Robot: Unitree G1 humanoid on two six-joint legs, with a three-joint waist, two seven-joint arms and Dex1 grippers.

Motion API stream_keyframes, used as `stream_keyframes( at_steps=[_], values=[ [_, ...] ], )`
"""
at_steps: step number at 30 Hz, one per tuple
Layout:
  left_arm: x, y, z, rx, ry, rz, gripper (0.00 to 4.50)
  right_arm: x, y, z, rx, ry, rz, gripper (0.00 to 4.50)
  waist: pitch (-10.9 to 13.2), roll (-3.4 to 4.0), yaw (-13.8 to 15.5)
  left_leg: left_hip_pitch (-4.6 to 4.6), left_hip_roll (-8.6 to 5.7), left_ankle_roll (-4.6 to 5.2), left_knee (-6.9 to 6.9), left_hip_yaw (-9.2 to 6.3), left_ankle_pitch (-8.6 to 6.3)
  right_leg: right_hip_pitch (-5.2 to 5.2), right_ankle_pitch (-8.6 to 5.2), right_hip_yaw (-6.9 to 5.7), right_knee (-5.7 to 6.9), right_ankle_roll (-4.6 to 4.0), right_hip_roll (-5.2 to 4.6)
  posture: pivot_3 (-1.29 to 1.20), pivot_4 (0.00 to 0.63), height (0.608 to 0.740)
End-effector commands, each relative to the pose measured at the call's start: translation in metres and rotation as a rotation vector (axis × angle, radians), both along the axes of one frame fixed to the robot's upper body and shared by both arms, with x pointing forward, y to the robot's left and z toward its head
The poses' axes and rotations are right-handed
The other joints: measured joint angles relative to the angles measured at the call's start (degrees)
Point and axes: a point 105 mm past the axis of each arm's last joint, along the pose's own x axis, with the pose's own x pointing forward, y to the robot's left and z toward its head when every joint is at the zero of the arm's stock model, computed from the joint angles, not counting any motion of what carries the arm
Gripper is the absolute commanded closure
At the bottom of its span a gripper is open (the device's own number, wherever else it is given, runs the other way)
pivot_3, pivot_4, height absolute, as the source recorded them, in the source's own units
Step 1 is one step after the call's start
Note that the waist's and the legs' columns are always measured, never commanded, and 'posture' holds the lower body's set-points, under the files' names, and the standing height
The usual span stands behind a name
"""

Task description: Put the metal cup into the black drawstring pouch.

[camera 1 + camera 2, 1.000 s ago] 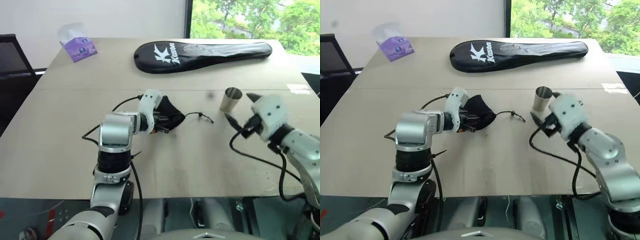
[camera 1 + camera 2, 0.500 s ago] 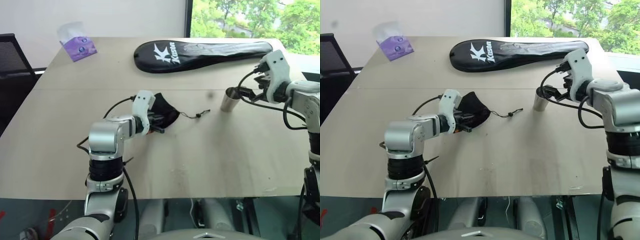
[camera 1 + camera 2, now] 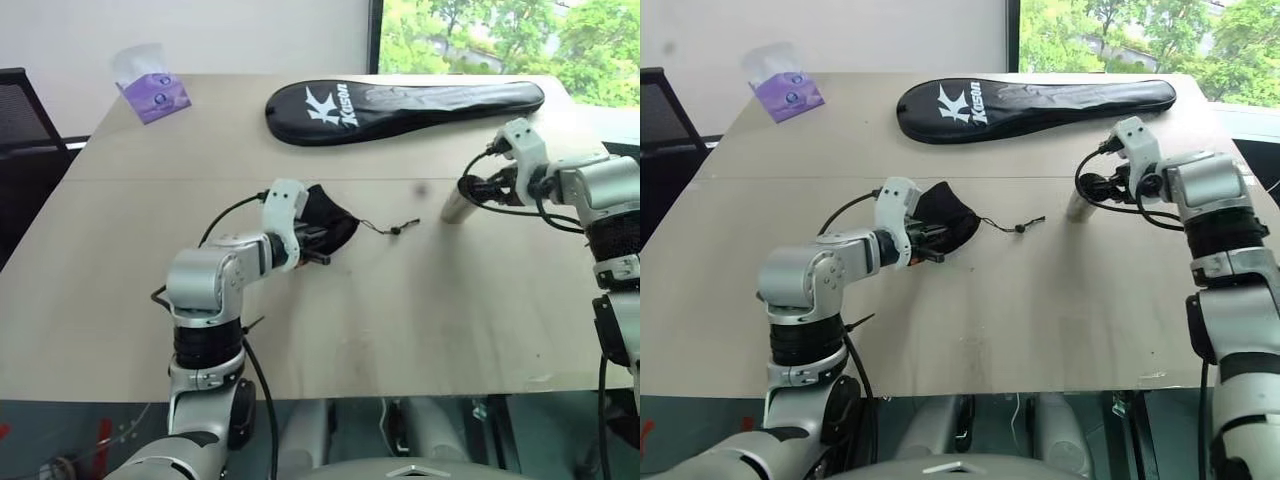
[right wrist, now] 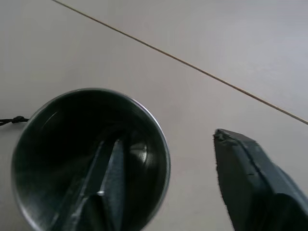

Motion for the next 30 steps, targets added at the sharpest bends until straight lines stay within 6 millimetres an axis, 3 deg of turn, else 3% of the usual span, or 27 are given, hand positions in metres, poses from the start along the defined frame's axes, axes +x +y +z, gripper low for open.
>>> stream_keyframes(
  at_steps=[1, 3, 7, 11, 15, 20, 24, 30],
  values=[
    [-0.005, 0.000, 0.007, 0.018, -0.030, -0.001, 4.50, 0.003, 0.002, 0.020, -0.028, -0.062, 0.066, 3.74, 0.0, 0.00, 0.0, 0.00, 0.00, 0.00, 0.00, -0.02, 0.00, 0.00, 0.00, 0.00, 0.00, 0.00, 0.00, 0.00, 0.150, 0.740],
    [-0.005, 0.001, 0.003, 0.028, -0.012, 0.008, 4.50, 0.000, 0.005, 0.027, -0.001, -0.094, 0.114, 4.49, 0.0, 0.00, 0.0, 0.00, 0.00, -0.01, 0.00, -0.03, 0.00, 0.02, 0.00, -0.02, -0.01, 0.00, 0.01, 0.00, 0.150, 0.740],
    [-0.006, -0.001, -0.002, 0.014, 0.021, 0.023, 4.50, -0.026, 0.013, 0.039, 0.125, -0.111, 0.205, 4.49, 0.0, -0.01, 0.5, -0.03, -0.01, -0.01, 0.03, -0.12, 0.00, 0.04, 0.01, -0.05, 0.00, 0.01, -0.01, 0.00, 0.150, 0.740],
    [-0.003, 0.002, -0.007, 0.019, 0.067, 0.051, 4.50, -0.069, 0.026, 0.048, 0.275, -0.171, 0.266, 4.49, 0.0, -0.01, 0.5, -0.32, 0.00, -0.02, 0.03, -0.35, 0.00, -0.03, 0.01, -0.21, -0.11, 0.01, -0.16, 0.00, 0.150, 0.740],
    [0.000, -0.001, -0.011, -0.010, 0.121, 0.037, 4.50, -0.118, 0.057, 0.052, 0.512, -0.289, 0.320, 4.49, 0.0, -0.01, 0.1, -0.39, 0.02, -0.02, 0.06, -0.37, -0.01, -0.09, 0.01, -0.23, -0.11, 0.01, -0.17, 0.00, 0.150, 0.740],
    [0.008, -0.007, -0.010, -0.065, 0.165, 0.023, 4.50, -0.162, 0.091, 0.030, 0.597, -0.323, 0.316, 4.49, 0.0, 0.02, 0.3, -0.26, 0.00, 0.16, 0.05, -0.35, -0.12, -0.06, 0.00, -0.19, 0.03, 0.02, -0.07, 0.00, 0.150, 0.740],
    [0.008, -0.017, -0.008, -0.135, 0.248, -0.027, 4.50, -0.171, 0.113, 0.015, 0.601, -0.371, 0.319, 4.49, 0.0, 0.01, 0.2, -0.15, -0.11, 0.21, 0.09, -0.31, -0.13, 0.00, 0.00, -0.25, 0.04, 0.05, 0.00, 0.00, 0.150, 0.740],
    [0.008, -0.027, -0.008, -0.189, 0.323, -0.085, 4.50, -0.166, 0.137, -0.001, 0.666, -0.444, 0.344, 4.49, 0.0, 0.01, -0.1, 0.01, -0.08, -0.02, 0.00, -0.22, 0.00, 0.01, 0.00, -0.24, 0.09, 0.05, 0.09, 0.00, 0.150, 0.740]
  ],
)
